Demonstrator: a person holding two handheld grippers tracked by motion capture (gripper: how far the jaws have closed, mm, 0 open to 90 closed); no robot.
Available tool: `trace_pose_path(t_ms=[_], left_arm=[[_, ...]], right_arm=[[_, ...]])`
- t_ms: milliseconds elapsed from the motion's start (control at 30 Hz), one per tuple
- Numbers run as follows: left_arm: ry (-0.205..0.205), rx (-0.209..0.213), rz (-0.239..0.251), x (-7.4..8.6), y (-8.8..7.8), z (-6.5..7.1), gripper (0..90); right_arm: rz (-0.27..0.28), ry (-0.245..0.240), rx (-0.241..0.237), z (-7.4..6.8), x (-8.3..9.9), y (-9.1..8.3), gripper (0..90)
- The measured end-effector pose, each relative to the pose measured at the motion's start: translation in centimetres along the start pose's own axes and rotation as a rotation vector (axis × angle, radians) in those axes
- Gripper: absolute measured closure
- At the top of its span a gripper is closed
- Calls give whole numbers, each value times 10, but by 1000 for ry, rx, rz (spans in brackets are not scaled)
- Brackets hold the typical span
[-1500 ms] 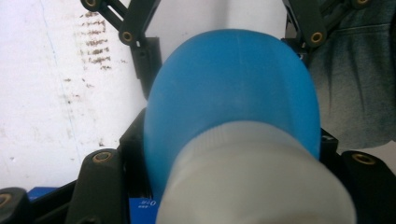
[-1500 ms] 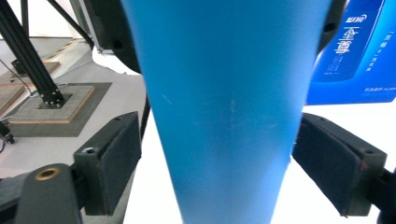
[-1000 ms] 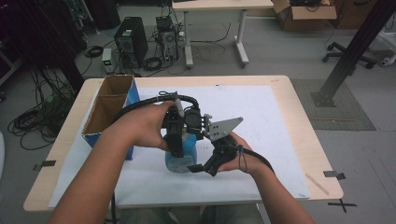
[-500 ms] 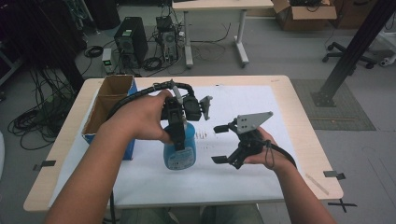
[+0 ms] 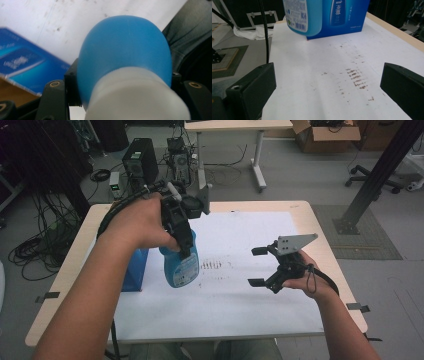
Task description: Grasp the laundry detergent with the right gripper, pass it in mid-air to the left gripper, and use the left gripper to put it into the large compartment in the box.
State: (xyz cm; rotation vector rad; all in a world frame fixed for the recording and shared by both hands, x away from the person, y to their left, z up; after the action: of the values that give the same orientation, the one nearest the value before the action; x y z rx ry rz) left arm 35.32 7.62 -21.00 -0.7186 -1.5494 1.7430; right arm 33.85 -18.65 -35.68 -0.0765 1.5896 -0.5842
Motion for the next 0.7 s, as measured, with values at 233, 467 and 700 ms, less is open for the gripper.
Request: trace_pose_path(t_ms=[233, 467, 700], left_arm=[[-193, 6, 42, 9, -28, -18, 382], [-351, 2, 77, 23, -56, -37, 382], [-510, 9, 114, 44, -78, -62, 382]], right_arm=[[5, 1, 23, 5, 1, -11, 4], [2, 4, 33, 9, 2, -15, 4], [-2, -1, 40, 11, 2, -18, 4]])
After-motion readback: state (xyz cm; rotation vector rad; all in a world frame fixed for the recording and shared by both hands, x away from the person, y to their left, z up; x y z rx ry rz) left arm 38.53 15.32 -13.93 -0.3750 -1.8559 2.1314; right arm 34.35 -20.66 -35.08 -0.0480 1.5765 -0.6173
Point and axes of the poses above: each handheld gripper's, and its own axes: y roughly forward along the jaws, x roughly out of its underside, z roughly to its right, the point moved 3 cm from there along y, roughly forward along the jaws, and after that the axes turned 7 degrees about x, right-handed, at the moved point
